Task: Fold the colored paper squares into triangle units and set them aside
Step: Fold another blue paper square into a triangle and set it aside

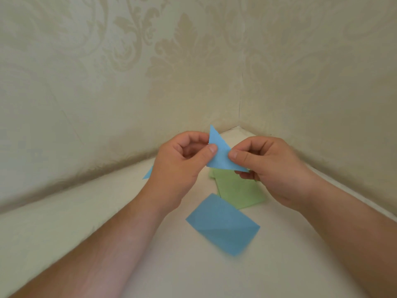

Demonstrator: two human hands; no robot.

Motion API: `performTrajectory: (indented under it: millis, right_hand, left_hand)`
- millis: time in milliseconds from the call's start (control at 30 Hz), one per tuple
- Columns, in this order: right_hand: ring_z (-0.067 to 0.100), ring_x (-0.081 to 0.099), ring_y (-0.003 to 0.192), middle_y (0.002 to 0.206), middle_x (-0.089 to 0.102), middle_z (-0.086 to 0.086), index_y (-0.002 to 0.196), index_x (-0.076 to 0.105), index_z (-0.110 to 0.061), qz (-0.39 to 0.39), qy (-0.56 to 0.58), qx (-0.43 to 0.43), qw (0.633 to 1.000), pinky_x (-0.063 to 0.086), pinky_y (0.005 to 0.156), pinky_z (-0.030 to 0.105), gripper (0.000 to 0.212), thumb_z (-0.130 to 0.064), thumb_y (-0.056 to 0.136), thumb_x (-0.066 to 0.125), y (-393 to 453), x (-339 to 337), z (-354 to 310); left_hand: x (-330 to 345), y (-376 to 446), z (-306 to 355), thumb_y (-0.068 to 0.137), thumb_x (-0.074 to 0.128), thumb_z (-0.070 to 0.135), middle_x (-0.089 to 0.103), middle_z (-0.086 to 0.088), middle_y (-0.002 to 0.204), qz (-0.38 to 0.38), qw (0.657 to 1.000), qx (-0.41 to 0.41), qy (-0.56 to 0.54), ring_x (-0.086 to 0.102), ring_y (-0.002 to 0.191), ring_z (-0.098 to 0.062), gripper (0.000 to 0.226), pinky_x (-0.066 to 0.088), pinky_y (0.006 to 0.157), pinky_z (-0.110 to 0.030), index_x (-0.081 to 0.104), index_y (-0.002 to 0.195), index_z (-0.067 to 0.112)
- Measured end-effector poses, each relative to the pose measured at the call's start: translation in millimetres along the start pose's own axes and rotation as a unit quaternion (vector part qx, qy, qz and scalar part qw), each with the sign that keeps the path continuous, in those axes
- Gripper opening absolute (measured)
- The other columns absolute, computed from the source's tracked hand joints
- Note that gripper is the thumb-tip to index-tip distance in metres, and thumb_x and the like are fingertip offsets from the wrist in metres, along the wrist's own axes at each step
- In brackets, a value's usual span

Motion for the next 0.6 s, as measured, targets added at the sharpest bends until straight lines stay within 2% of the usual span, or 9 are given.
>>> performTrajectory:
  millis: [100, 167, 333, 467, 600]
  right_hand:
    - [0.015, 0.062, 0.073, 0.083, 0.07, -0.001, 0.084, 0.077, -0.022, 0.009, -0.018, -0.01, 1.0, 0.049, 0.072, 0.034, 0.008, -0.019, 0.09, 0.075, -0.2, 0.2, -0.6]
    - [0.014, 0.063, 0.069, 0.081, 0.07, -0.004, 0.086, 0.078, -0.026, 0.034, -0.018, -0.034, 0.999, 0.05, 0.069, 0.03, 0.008, -0.018, 0.09, 0.076, 0.6, -1.2, -2.7]
    - [0.015, 0.058, 0.068, 0.076, 0.067, -0.007, 0.086, 0.078, -0.025, 0.032, -0.023, -0.088, 0.995, 0.049, 0.066, 0.029, 0.014, -0.012, 0.088, 0.077, -0.6, -2.7, -5.7]
    - [0.02, 0.054, 0.068, 0.071, 0.066, 0.0, 0.08, 0.076, -0.017, 0.013, -0.061, -0.104, 0.993, 0.045, 0.064, 0.033, 0.015, -0.005, 0.089, 0.076, -1.5, -3.7, -5.5]
    - [0.015, 0.058, 0.065, 0.069, 0.066, -0.002, 0.077, 0.074, -0.017, 0.03, -0.066, -0.099, 0.992, 0.048, 0.063, 0.029, 0.017, -0.006, 0.09, 0.075, -0.9, -4.7, -5.7]
  left_hand:
    - [-1.2, 1.3, 2.9, 0.096, 0.07, 0.009, 0.077, 0.005, 0.086, 0.024, 1.0, 0.008, -0.005, 0.069, 0.08, -0.006, 0.01, 0.054, 0.075, -0.021, 0.076, 0.097, 0.017]
    - [-1.4, 1.1, 4.6, 0.097, 0.069, 0.01, 0.077, 0.012, 0.084, 0.025, 0.999, 0.021, 0.018, 0.067, 0.077, 0.0, 0.013, 0.049, 0.071, -0.014, 0.078, 0.094, 0.019]
    - [1.3, -5.9, 8.2, 0.095, 0.071, 0.01, 0.078, 0.012, 0.088, -0.025, 0.99, 0.074, 0.121, 0.069, 0.08, -0.003, 0.017, 0.053, 0.075, -0.018, 0.08, 0.092, 0.024]
    - [3.6, -11.8, 11.4, 0.093, 0.072, 0.011, 0.075, 0.014, 0.086, -0.054, 0.958, 0.157, 0.234, 0.069, 0.082, -0.012, 0.017, 0.05, 0.071, -0.015, 0.081, 0.094, 0.026]
    - [2.8, -12.8, 10.7, 0.09, 0.078, 0.015, 0.075, 0.021, 0.087, -0.033, 0.961, 0.138, 0.239, 0.069, 0.085, -0.001, 0.015, 0.043, 0.067, -0.007, 0.08, 0.095, 0.029]
Point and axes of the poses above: each hand's wrist, its own y-axis towards the middle knuckle, its own x-axis out of the palm, z = x × y, the point moved 2 cm from there along y, towards the middle knuckle
